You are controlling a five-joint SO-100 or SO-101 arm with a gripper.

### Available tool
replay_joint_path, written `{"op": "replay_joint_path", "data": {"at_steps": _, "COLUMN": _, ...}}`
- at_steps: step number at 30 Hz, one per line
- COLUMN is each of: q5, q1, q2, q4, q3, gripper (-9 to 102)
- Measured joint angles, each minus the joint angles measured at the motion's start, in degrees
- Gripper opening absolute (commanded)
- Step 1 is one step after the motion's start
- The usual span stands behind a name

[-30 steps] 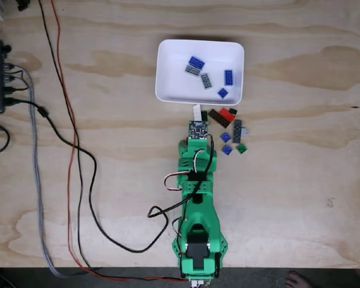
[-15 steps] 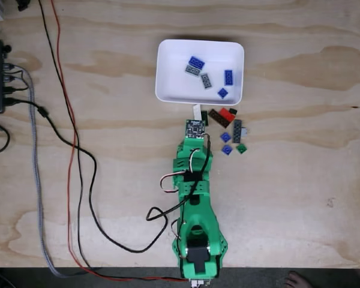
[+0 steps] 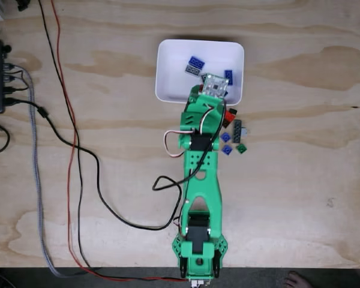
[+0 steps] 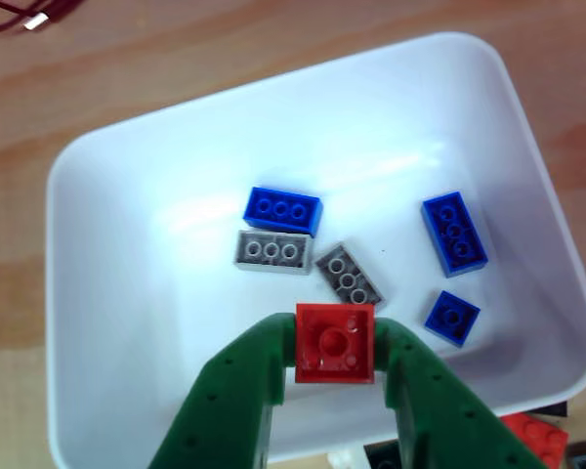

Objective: Put all lego bricks in the bin.

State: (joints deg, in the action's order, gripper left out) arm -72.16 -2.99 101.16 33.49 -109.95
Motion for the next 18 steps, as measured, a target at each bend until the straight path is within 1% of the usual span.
{"op": "replay_joint_path", "data": {"at_steps": 3, "q5": -1.32, "q1": -2.02, "q2": -5.71, "q4": -2.37, "q3": -0.53, "gripper": 35}}
{"op": "replay_joint_path", "data": {"at_steps": 4, "q5": -1.14, "q1": -2.37, "q2": -5.71, "q4": -3.43, "q3": -0.97, "gripper": 39}}
{"op": "replay_joint_path", "data": {"at_steps": 8, "q5": 2.29, "q1": -2.20, "q2": -2.99, "q4": -4.31, "q3": -1.32, "gripper": 43}}
{"op": "replay_joint_path", "data": {"at_steps": 10, "q5": 4.31, "q1": -2.02, "q2": 1.49, "q4": -2.64, "q3": -1.85, "gripper": 43}}
{"op": "replay_joint_path", "data": {"at_steps": 12, "q5": 5.45, "q1": -2.02, "q2": 5.71, "q4": -1.32, "q3": -2.11, "gripper": 40}}
{"op": "replay_joint_path", "data": {"at_steps": 13, "q5": 5.80, "q1": -2.02, "q2": 7.73, "q4": -0.53, "q3": -3.43, "gripper": 37}}
{"op": "replay_joint_path", "data": {"at_steps": 15, "q5": 5.98, "q1": 0.26, "q2": 13.45, "q4": 4.22, "q3": -8.00, "gripper": 31}}
{"op": "replay_joint_path", "data": {"at_steps": 18, "q5": 4.39, "q1": 5.54, "q2": 26.89, "q4": 13.97, "q3": -16.35, "gripper": 21}}
